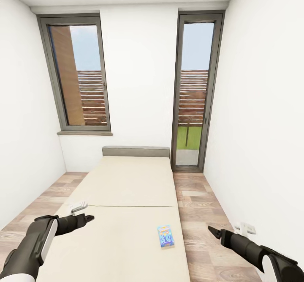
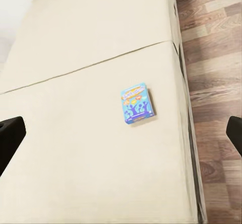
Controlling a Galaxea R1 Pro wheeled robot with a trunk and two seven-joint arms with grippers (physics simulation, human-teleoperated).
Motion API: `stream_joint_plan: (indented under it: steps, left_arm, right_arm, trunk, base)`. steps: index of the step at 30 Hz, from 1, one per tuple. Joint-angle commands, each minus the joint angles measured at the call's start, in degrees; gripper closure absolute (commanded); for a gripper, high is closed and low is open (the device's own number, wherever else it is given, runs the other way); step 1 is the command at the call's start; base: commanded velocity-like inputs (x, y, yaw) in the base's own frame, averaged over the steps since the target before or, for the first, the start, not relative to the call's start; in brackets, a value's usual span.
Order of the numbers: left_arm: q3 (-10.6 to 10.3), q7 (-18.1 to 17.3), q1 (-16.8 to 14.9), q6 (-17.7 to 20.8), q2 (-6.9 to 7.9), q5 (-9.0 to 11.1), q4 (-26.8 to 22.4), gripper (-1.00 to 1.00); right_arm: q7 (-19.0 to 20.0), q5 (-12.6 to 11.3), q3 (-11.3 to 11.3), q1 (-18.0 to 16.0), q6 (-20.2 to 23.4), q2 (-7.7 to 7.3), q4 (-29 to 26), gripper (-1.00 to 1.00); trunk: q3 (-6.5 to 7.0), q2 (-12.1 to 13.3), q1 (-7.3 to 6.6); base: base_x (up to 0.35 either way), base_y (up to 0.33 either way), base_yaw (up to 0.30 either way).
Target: Put all the toys in the child's room - the three board games (two on the bed and one on the table), the two jigsaw puzzles on the table, and the tennis ball on the table - inside the toy box on the table in the child's room.
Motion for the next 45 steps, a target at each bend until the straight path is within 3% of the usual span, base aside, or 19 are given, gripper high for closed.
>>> stream_joint_plan:
  steps: [1,8,14,33,45]
  left_arm:
    - [0.12,-0.54,-0.02,1.12,0.22,0.08,-0.27,-1.00]
    - [0.18,-7.26,-0.03,6.88,1.45,-0.05,-4.37,-1.00]
    - [0.18,-11.12,-0.03,7.95,2.52,-0.29,-5.42,-1.00]
    - [-0.08,-12.26,-0.03,7.91,3.15,0.09,-5.69,-1.00]
    - [-0.28,-12.23,-0.03,7.68,3.14,-0.03,-5.71,-1.00]
  right_arm:
    - [-0.06,-0.47,-0.10,-0.10,1.28,-0.05,-0.46,-1.00]
    - [0.18,-0.70,-0.11,-0.46,4.02,-0.30,-1.79,-1.00]
    - [0.09,-0.85,-0.14,-0.45,4.02,-0.04,-1.93,-1.00]
    - [0.00,-0.30,-0.23,-0.45,3.61,0.09,-1.59,-1.00]
    - [-0.01,-0.12,-0.08,-0.45,2.29,0.11,-1.36,-1.00]
  trunk:
    - [-0.03,-0.05,0.02]
    - [-0.03,-0.05,0.02]
    - [-0.03,-0.05,0.02]
    - [-0.03,-0.05,0.02]
    - [-0.03,-0.05,0.02]
  base:
    - [0.000,0.000,0.000]
    - [0.000,0.000,0.000]
    - [0.000,0.000,0.000]
    - [0.000,-0.004,0.078]
    - [0.000,-0.230,0.012]
